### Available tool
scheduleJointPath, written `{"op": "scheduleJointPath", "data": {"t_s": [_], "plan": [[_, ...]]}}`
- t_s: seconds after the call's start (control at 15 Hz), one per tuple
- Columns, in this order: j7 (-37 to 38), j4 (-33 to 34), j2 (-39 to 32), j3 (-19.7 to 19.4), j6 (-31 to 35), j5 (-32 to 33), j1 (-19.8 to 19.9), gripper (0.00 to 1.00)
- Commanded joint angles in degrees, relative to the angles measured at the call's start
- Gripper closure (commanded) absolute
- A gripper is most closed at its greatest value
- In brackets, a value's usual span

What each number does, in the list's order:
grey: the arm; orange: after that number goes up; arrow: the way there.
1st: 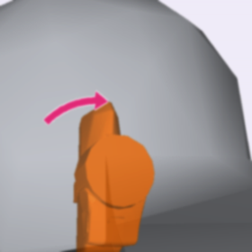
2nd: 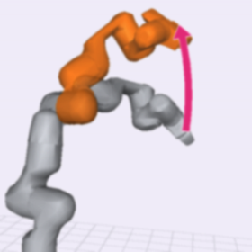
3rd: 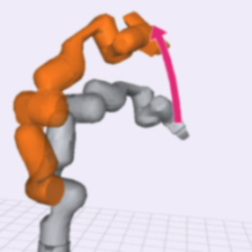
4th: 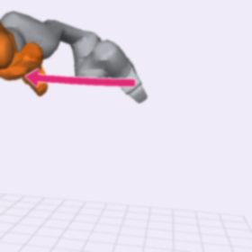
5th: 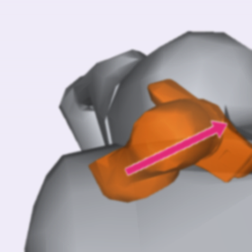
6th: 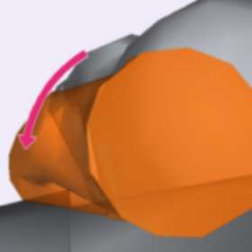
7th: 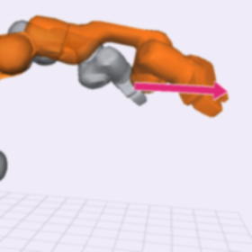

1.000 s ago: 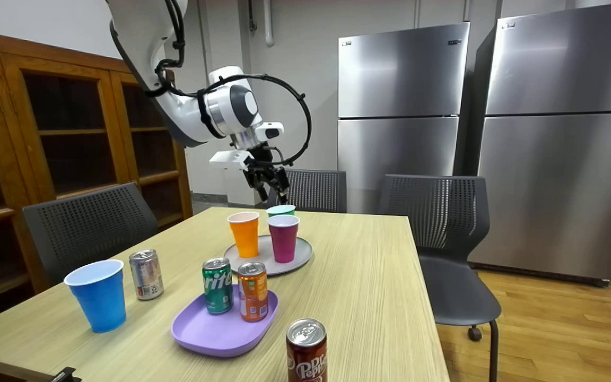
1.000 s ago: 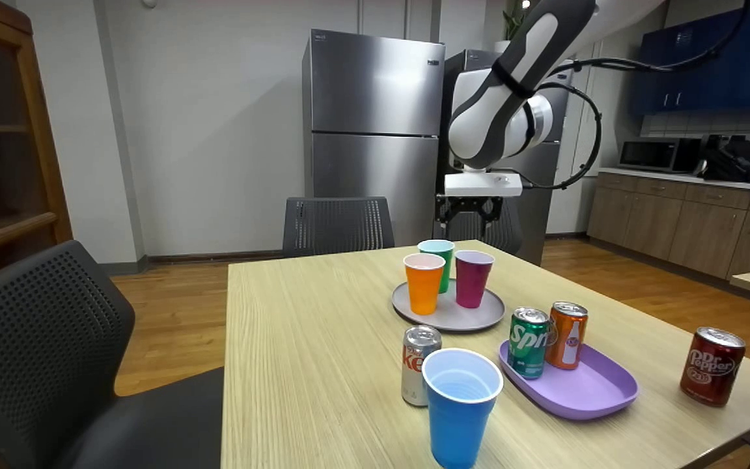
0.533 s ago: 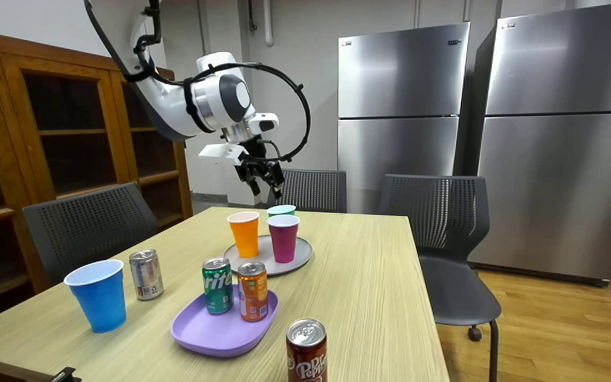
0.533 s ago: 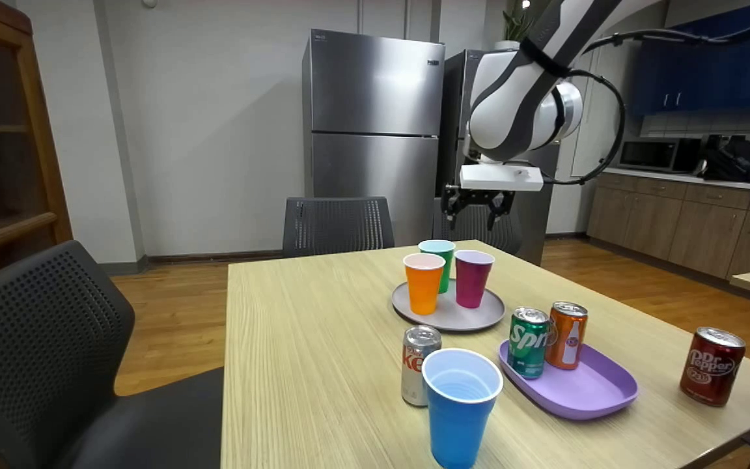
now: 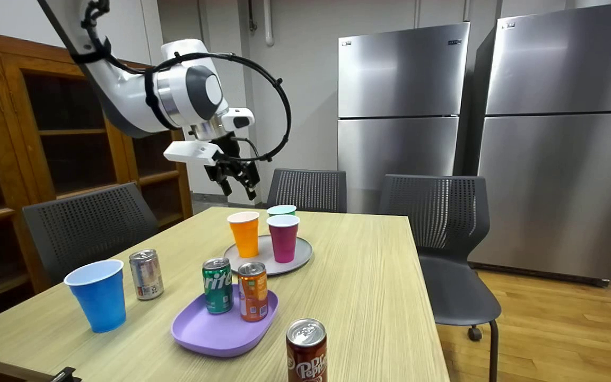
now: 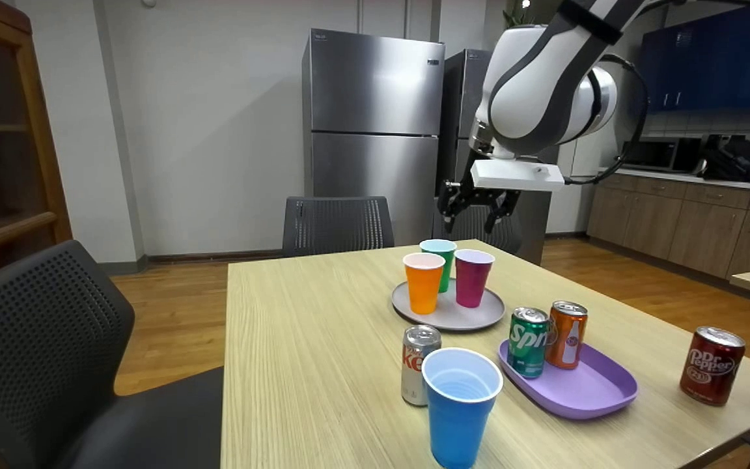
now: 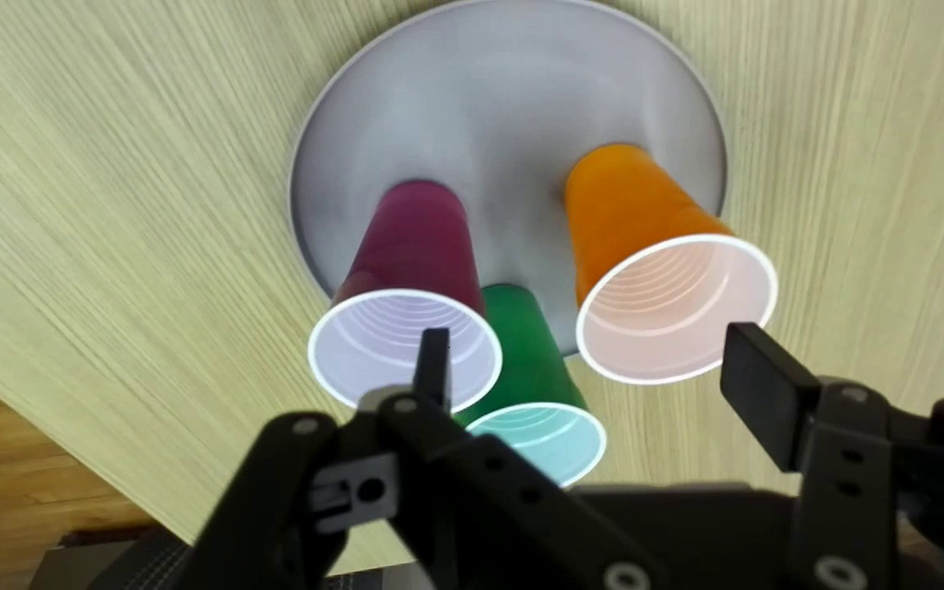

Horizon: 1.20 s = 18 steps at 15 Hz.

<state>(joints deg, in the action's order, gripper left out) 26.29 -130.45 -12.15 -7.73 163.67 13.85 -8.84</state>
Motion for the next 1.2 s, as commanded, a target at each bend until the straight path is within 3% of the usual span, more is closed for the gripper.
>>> {"op": "scheduleJointPath", "data": {"t_s": [0.0,0.53,0.87,1.13], "plan": [[-3.44,-7.60,7.24,3.01,1.30,-0.90,-0.28,0.15],[-10.44,-15.43,12.65,12.48,0.40,-10.38,-0.33,0.08],[-14.71,-16.64,11.06,15.27,-0.68,-17.55,-0.47,0.00],[-13.99,-15.98,8.78,15.49,-0.60,-16.46,-0.51,0.00]]}}
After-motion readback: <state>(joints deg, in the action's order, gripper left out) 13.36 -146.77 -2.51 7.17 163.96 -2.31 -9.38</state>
